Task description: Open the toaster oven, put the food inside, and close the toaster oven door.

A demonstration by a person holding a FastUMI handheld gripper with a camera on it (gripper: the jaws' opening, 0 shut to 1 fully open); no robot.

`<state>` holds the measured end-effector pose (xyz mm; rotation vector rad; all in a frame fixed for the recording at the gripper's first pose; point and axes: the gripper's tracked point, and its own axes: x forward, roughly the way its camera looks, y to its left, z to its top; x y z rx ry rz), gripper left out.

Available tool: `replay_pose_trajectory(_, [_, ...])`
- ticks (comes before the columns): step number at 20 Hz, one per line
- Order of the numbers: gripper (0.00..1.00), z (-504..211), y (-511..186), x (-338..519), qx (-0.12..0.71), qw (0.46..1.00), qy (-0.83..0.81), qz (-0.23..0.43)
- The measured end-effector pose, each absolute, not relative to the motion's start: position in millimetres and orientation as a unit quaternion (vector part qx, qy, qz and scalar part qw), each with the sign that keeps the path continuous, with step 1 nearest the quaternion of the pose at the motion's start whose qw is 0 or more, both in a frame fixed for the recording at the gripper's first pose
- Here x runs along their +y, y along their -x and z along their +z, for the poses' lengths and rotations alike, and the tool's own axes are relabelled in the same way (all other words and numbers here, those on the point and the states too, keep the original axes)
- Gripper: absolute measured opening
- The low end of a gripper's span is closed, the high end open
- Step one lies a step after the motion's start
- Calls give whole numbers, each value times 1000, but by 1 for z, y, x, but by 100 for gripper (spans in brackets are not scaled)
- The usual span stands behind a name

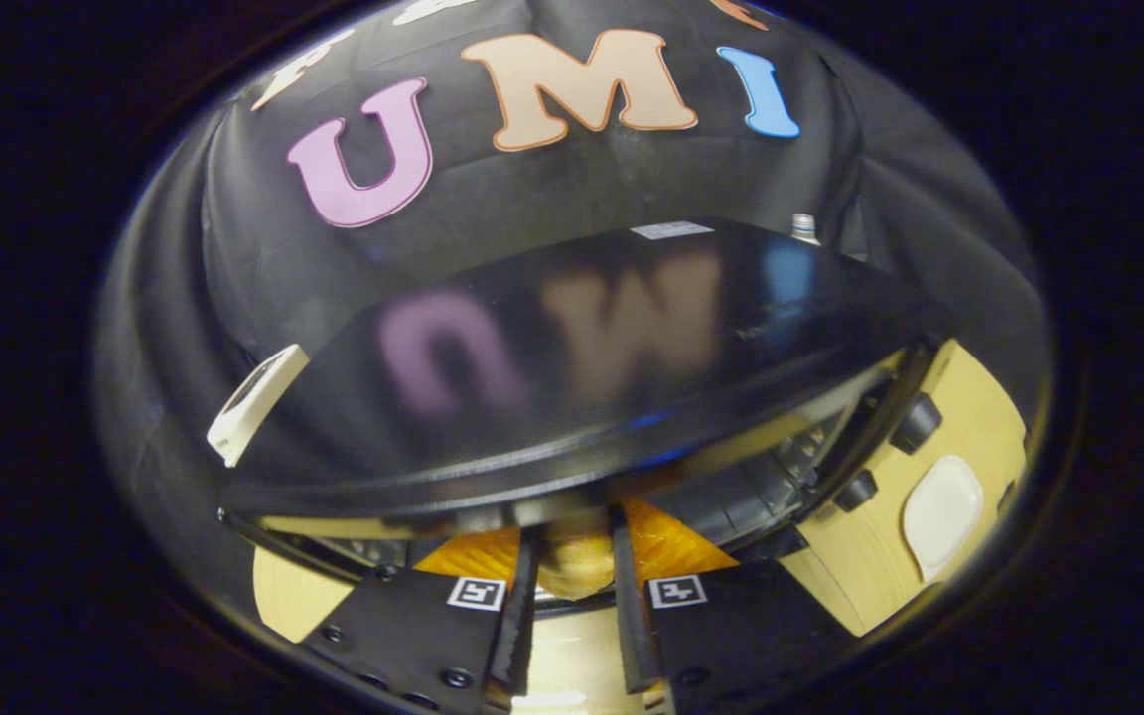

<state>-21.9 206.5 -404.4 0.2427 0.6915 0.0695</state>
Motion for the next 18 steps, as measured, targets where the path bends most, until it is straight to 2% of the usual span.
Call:
replay_pose_trajectory(7, [98,-402,23,205,328,939,-86,59])
replay_pose_trajectory(18, [98,-366,112,215,318,939,-51,120])
